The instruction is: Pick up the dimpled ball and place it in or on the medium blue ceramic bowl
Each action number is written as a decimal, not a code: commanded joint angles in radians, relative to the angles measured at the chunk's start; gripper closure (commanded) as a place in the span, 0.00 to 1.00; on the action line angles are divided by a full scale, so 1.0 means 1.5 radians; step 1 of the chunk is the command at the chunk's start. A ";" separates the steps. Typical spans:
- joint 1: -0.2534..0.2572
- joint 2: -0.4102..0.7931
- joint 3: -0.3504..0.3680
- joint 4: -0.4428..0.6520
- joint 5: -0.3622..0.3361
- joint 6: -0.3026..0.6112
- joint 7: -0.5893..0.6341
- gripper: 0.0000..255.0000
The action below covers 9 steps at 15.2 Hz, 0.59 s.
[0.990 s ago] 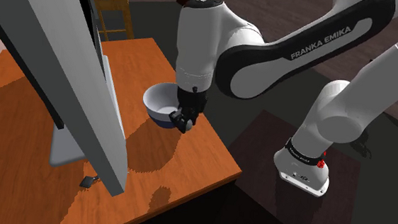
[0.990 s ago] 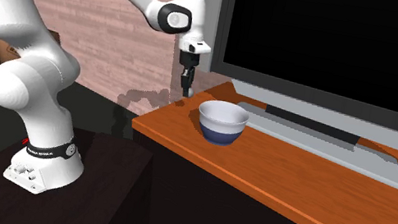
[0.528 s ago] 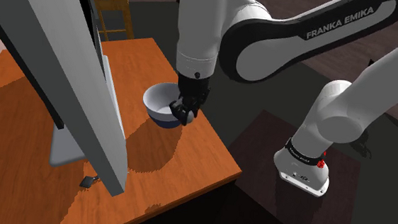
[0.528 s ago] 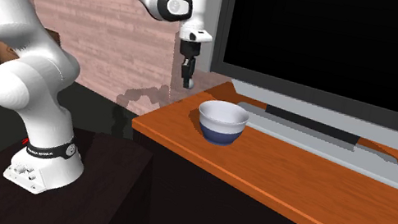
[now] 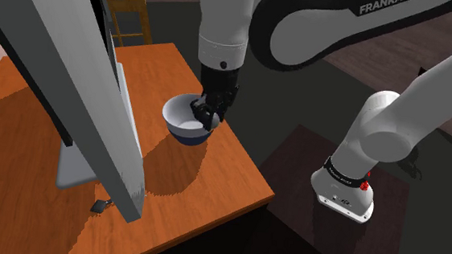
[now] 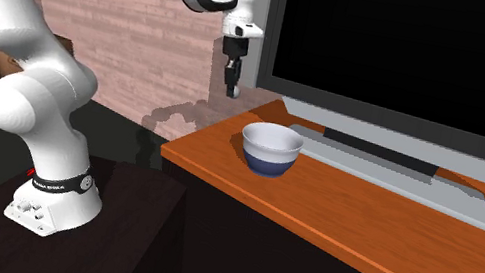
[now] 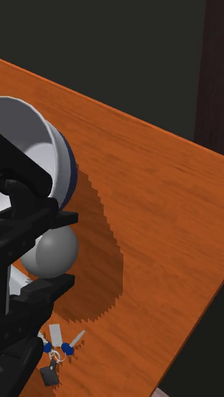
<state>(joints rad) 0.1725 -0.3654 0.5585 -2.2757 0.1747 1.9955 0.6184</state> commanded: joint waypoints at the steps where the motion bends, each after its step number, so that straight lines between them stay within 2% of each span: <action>1: -0.014 0.020 -0.011 0.018 -0.014 -0.001 -0.015 1.00; 9: -0.076 0.150 -0.051 0.132 -0.087 0.000 -0.076 1.00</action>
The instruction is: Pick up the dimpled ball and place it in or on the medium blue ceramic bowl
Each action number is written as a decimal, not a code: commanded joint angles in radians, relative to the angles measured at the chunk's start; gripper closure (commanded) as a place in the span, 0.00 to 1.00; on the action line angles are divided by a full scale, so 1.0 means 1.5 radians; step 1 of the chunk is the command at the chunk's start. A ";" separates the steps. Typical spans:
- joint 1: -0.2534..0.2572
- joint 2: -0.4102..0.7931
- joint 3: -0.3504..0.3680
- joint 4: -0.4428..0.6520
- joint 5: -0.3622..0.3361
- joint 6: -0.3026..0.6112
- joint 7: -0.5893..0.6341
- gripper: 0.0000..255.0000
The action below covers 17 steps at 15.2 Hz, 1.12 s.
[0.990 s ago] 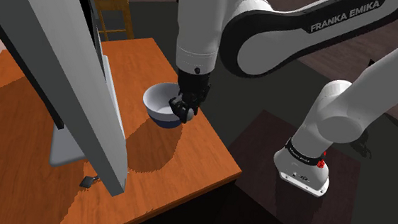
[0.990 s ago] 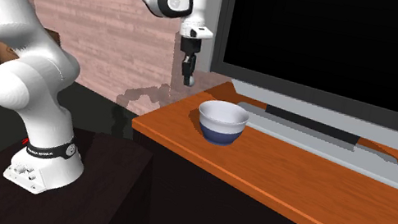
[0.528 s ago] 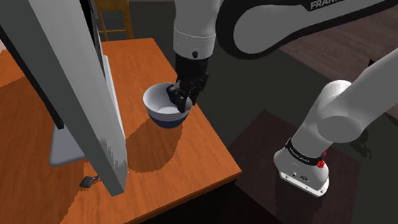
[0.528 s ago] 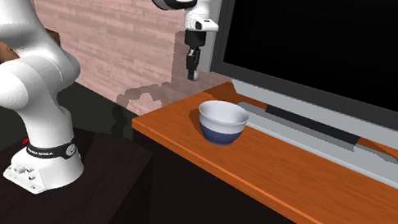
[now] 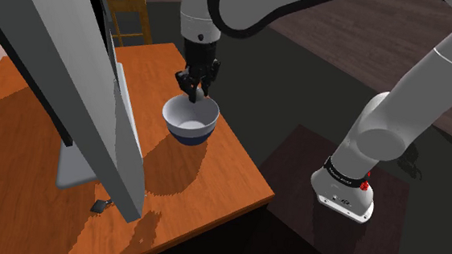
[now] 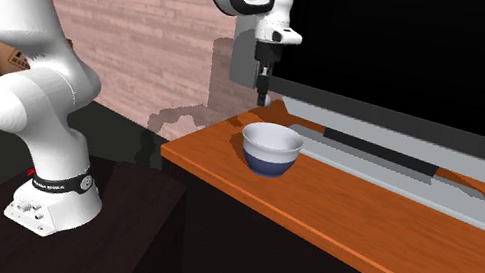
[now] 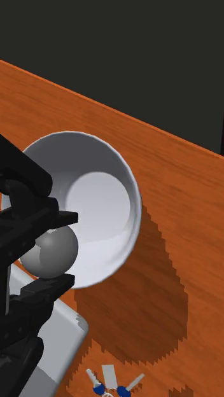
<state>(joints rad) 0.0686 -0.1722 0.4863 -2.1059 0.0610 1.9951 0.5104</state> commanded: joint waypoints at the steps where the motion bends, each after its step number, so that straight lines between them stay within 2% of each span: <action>1: -0.013 0.039 -0.007 0.037 -0.020 -0.001 -0.010 1.00; 3: -0.024 0.077 -0.016 0.076 -0.039 -0.007 -0.022 1.00; 17: -0.021 0.120 -0.012 -0.009 -0.062 0.116 -0.003 1.00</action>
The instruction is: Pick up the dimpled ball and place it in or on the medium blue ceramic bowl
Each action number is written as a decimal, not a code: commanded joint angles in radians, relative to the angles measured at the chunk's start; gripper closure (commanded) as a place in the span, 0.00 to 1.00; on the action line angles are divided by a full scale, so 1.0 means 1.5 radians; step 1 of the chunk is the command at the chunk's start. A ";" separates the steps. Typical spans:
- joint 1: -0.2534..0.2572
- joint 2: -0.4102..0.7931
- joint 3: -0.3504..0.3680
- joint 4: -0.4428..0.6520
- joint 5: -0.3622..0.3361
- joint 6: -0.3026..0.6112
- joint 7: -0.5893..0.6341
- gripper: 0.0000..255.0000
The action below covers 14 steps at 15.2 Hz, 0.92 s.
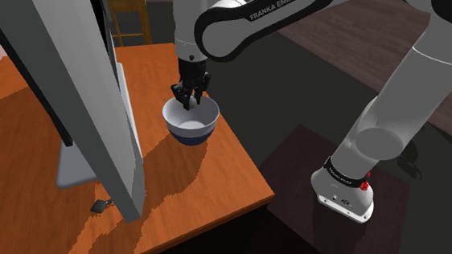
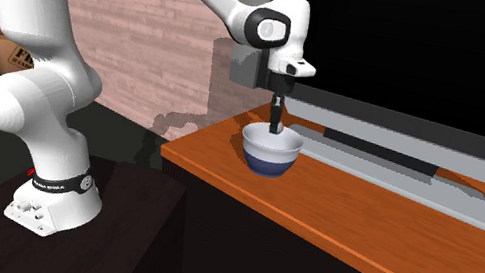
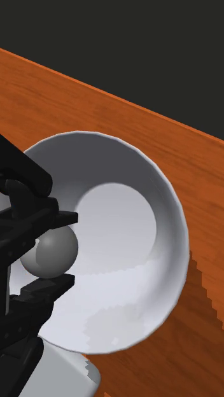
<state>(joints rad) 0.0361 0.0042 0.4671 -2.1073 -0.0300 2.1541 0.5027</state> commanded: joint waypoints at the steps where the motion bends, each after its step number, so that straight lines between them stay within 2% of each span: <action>1: 0.000 0.002 0.000 -0.008 -0.001 0.011 0.002 1.00; 8: 0.000 0.002 0.000 -0.008 -0.002 0.011 0.002 1.00; 9: 0.000 0.002 0.000 -0.008 -0.002 0.011 0.002 0.00; 14: 0.000 0.002 0.000 -0.008 -0.002 0.011 0.002 0.00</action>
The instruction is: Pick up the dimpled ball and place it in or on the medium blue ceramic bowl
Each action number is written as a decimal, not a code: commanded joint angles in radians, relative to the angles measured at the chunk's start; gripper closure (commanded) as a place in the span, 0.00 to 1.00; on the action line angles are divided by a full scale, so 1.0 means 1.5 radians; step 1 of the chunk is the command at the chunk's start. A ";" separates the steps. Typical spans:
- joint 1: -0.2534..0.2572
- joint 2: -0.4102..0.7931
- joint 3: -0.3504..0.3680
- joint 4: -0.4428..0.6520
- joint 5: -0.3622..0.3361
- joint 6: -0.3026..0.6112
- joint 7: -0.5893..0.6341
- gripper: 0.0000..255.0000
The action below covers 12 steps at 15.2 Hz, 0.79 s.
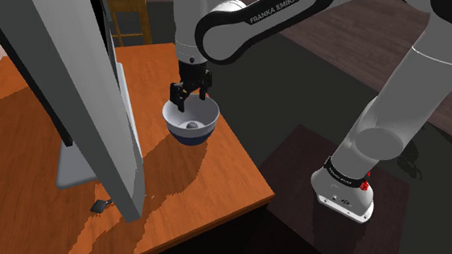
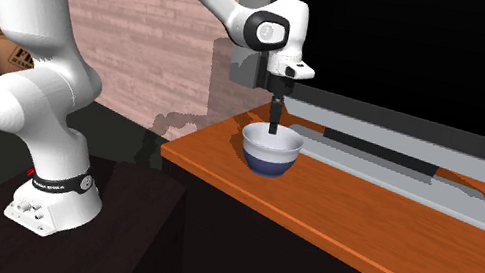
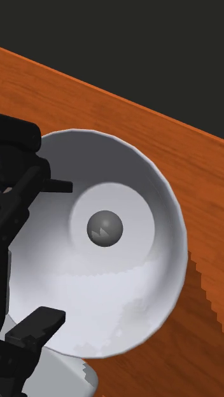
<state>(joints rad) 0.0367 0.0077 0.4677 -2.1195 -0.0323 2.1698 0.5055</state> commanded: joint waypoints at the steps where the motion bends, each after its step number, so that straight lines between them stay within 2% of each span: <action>1: 0.000 -0.011 0.000 0.012 0.006 -0.021 -0.005 0.00; 4: -0.001 -0.037 -0.002 0.049 0.020 -0.081 -0.014 0.00; 12: -0.001 -0.037 -0.002 0.049 0.020 -0.081 -0.014 0.00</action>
